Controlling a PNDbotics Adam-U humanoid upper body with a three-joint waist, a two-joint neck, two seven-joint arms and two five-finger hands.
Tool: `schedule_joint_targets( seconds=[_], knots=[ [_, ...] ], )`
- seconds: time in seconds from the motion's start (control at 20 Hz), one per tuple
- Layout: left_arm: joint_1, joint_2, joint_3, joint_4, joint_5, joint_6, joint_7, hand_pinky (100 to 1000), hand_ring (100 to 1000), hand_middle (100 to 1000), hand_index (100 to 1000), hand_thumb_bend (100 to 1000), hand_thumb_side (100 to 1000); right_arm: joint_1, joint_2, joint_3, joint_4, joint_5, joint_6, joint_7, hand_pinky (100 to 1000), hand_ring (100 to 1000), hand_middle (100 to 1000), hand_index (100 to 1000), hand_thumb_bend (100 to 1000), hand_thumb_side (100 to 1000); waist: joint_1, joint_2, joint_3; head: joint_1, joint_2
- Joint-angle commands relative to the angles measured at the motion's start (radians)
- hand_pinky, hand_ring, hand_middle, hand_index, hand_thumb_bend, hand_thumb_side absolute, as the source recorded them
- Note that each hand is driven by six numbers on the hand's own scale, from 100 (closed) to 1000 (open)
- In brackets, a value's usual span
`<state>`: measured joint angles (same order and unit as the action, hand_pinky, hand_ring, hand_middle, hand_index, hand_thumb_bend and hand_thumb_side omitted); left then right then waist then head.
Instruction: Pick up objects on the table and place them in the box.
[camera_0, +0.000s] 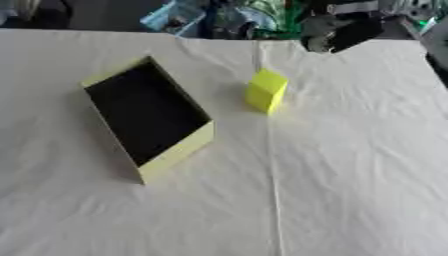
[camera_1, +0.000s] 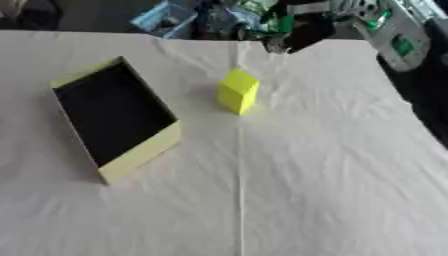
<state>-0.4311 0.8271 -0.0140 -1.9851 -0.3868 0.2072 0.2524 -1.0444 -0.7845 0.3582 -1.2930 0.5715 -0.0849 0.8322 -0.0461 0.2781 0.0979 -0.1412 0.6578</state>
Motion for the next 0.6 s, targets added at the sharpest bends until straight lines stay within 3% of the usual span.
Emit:
schedule_joint_targets(
  seconds=[0.05, 0.3, 0.35, 0.4, 0.45, 0.6],
  knots=[
    [-0.013, 0.025, 0.007, -0.015, 0.003, -0.002, 0.0, 662, 742, 751, 882, 100, 479, -0.034, -0.003, -0.006, 0.028, -0.012, -0.009, 0.022, 982, 1000, 988, 1000, 100, 834, 0.002, -0.002, 0.0, -0.007, -0.01],
    [-0.016, 0.022, 0.005, -0.015, 0.004, -0.003, -0.002, 661, 740, 749, 881, 100, 478, -0.039, 0.012, 0.002, 0.048, -0.015, -0.021, 0.029, 958, 984, 978, 1000, 100, 671, 0.001, 0.001, 0.002, -0.01, -0.021],
    [-0.015, 0.022, 0.006, -0.015, 0.005, -0.003, -0.002, 661, 740, 748, 881, 100, 479, -0.038, 0.013, 0.004, 0.048, -0.016, -0.025, 0.03, 951, 977, 974, 1000, 100, 504, 0.001, 0.001, 0.002, -0.009, -0.022],
    [-0.015, 0.022, 0.006, -0.015, 0.004, -0.003, -0.002, 661, 740, 748, 881, 100, 479, -0.037, 0.013, 0.005, 0.046, -0.017, -0.028, 0.032, 950, 976, 974, 1000, 100, 484, 0.001, 0.001, 0.003, -0.009, -0.022],
    [-0.015, 0.022, 0.006, -0.015, 0.005, -0.003, -0.002, 661, 740, 748, 881, 100, 480, -0.035, 0.013, 0.006, 0.044, -0.017, -0.032, 0.034, 945, 972, 972, 1000, 100, 366, 0.001, 0.001, 0.003, -0.009, -0.022],
    [-0.015, 0.022, 0.006, -0.015, 0.005, -0.004, -0.001, 660, 739, 747, 881, 100, 480, -0.032, 0.013, 0.006, 0.038, -0.022, -0.037, 0.038, 942, 971, 975, 1000, 100, 354, 0.0, 0.001, 0.005, -0.007, -0.02]
  ],
)
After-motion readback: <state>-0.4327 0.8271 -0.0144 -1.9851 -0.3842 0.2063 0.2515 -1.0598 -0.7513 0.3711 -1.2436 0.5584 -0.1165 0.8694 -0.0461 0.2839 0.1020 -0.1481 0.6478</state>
